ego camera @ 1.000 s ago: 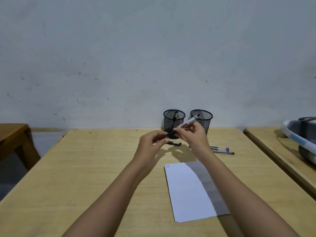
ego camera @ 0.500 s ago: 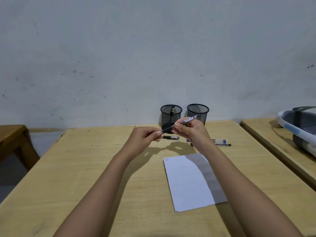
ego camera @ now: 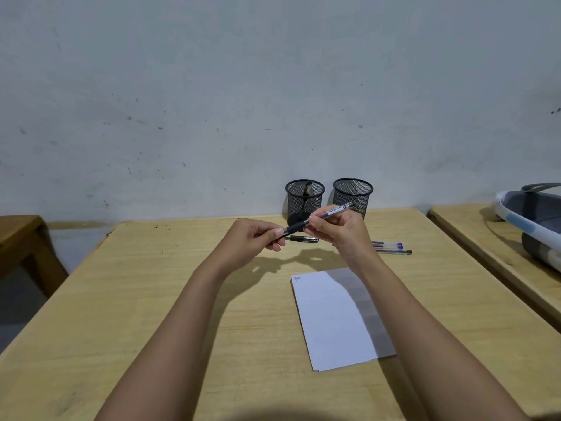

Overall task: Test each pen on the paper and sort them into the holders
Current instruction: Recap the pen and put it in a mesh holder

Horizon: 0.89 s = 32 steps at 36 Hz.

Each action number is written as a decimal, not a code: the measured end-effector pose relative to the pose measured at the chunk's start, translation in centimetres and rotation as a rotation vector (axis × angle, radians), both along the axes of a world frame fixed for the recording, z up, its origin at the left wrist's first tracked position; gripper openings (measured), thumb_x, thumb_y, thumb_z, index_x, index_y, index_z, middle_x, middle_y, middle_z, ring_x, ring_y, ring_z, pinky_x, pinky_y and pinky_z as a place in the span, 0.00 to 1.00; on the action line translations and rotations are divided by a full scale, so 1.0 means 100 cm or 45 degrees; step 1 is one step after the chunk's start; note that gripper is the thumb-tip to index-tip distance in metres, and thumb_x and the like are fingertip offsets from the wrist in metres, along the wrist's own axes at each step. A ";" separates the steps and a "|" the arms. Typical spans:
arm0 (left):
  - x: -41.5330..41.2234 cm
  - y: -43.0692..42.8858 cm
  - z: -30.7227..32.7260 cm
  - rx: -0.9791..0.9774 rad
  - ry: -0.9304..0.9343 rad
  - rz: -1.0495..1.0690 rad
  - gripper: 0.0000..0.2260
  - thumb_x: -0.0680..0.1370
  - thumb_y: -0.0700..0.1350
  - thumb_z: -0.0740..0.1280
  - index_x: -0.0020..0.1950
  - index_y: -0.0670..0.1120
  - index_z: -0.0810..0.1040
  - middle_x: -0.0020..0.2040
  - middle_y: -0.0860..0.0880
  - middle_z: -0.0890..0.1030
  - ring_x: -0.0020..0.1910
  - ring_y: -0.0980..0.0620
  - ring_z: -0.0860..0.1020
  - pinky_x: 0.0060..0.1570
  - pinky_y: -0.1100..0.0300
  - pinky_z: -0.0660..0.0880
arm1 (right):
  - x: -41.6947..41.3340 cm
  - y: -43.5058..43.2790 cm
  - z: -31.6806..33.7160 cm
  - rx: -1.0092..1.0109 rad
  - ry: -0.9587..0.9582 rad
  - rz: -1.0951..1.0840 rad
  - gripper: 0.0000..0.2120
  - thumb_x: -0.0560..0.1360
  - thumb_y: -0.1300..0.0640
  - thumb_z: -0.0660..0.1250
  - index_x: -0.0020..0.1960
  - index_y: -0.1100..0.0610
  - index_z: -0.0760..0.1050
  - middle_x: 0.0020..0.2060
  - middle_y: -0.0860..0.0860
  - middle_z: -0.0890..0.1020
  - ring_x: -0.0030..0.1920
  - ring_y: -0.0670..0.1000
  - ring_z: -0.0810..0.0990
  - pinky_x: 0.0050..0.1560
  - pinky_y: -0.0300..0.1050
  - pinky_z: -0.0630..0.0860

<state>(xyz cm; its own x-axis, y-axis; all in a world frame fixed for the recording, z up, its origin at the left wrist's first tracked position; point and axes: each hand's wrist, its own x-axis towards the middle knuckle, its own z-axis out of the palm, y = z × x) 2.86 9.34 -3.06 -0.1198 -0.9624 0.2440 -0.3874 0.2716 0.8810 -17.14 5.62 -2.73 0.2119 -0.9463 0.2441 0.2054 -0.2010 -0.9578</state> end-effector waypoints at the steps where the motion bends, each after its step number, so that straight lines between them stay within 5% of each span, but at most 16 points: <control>1: 0.011 0.001 -0.001 0.014 0.006 0.054 0.08 0.78 0.40 0.64 0.48 0.40 0.82 0.36 0.51 0.82 0.32 0.63 0.79 0.39 0.73 0.73 | -0.010 -0.003 0.002 -0.013 -0.035 -0.079 0.05 0.71 0.68 0.68 0.39 0.60 0.76 0.30 0.50 0.81 0.34 0.47 0.82 0.42 0.37 0.80; 6: 0.085 0.012 -0.021 -0.004 -0.024 0.386 0.09 0.77 0.41 0.65 0.39 0.49 0.81 0.30 0.59 0.82 0.30 0.64 0.78 0.36 0.75 0.72 | -0.081 -0.012 0.011 0.015 -0.355 -0.341 0.08 0.65 0.61 0.72 0.39 0.61 0.74 0.29 0.47 0.81 0.36 0.44 0.81 0.46 0.38 0.80; 11: 0.042 -0.002 -0.041 0.002 -0.046 0.332 0.08 0.75 0.40 0.69 0.40 0.53 0.81 0.37 0.56 0.83 0.38 0.64 0.79 0.40 0.75 0.71 | -0.053 -0.013 -0.006 0.033 -0.166 -0.338 0.09 0.71 0.67 0.69 0.34 0.59 0.74 0.30 0.50 0.79 0.36 0.48 0.80 0.48 0.43 0.81; 16: 0.027 -0.011 -0.057 -0.032 -0.301 0.279 0.04 0.74 0.43 0.69 0.48 0.49 0.82 0.46 0.53 0.77 0.47 0.59 0.76 0.45 0.70 0.68 | -0.046 -0.012 -0.017 -0.009 0.152 -0.421 0.10 0.73 0.61 0.68 0.36 0.55 0.70 0.32 0.52 0.77 0.34 0.45 0.76 0.36 0.37 0.72; 19: 0.026 -0.012 -0.063 -0.025 -0.438 0.269 0.08 0.75 0.44 0.68 0.53 0.46 0.82 0.47 0.50 0.76 0.46 0.59 0.74 0.43 0.72 0.67 | -0.043 -0.011 -0.020 0.047 0.137 -0.344 0.10 0.75 0.62 0.66 0.37 0.57 0.68 0.31 0.55 0.76 0.27 0.46 0.75 0.30 0.37 0.74; 26: 0.018 -0.010 -0.062 -0.047 -0.547 0.296 0.13 0.76 0.43 0.67 0.60 0.44 0.78 0.52 0.47 0.76 0.53 0.51 0.75 0.50 0.67 0.67 | -0.023 -0.002 -0.024 0.128 0.049 -0.052 0.04 0.76 0.66 0.62 0.45 0.65 0.75 0.42 0.62 0.80 0.41 0.55 0.83 0.48 0.41 0.81; 29: 0.012 -0.004 -0.059 -0.104 -0.548 0.360 0.17 0.76 0.46 0.67 0.64 0.43 0.75 0.57 0.49 0.73 0.58 0.54 0.69 0.52 0.73 0.63 | -0.011 0.004 -0.026 0.051 0.175 -0.111 0.04 0.71 0.67 0.69 0.41 0.61 0.76 0.37 0.57 0.80 0.35 0.49 0.79 0.40 0.36 0.79; 32: -0.001 0.009 -0.053 -0.163 -0.476 0.379 0.16 0.77 0.47 0.65 0.63 0.43 0.75 0.58 0.50 0.74 0.61 0.52 0.71 0.58 0.62 0.68 | 0.000 0.007 -0.029 0.042 0.249 -0.164 0.09 0.69 0.68 0.71 0.37 0.58 0.73 0.33 0.55 0.79 0.29 0.46 0.76 0.31 0.35 0.73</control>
<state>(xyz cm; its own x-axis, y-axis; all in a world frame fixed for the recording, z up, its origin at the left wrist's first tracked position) 2.73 10.26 -8.36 0.0541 -0.9331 0.3554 -0.7477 0.1981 0.6338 -17.15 6.33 -5.67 0.1287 -0.9755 0.1785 -0.0102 -0.1813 -0.9834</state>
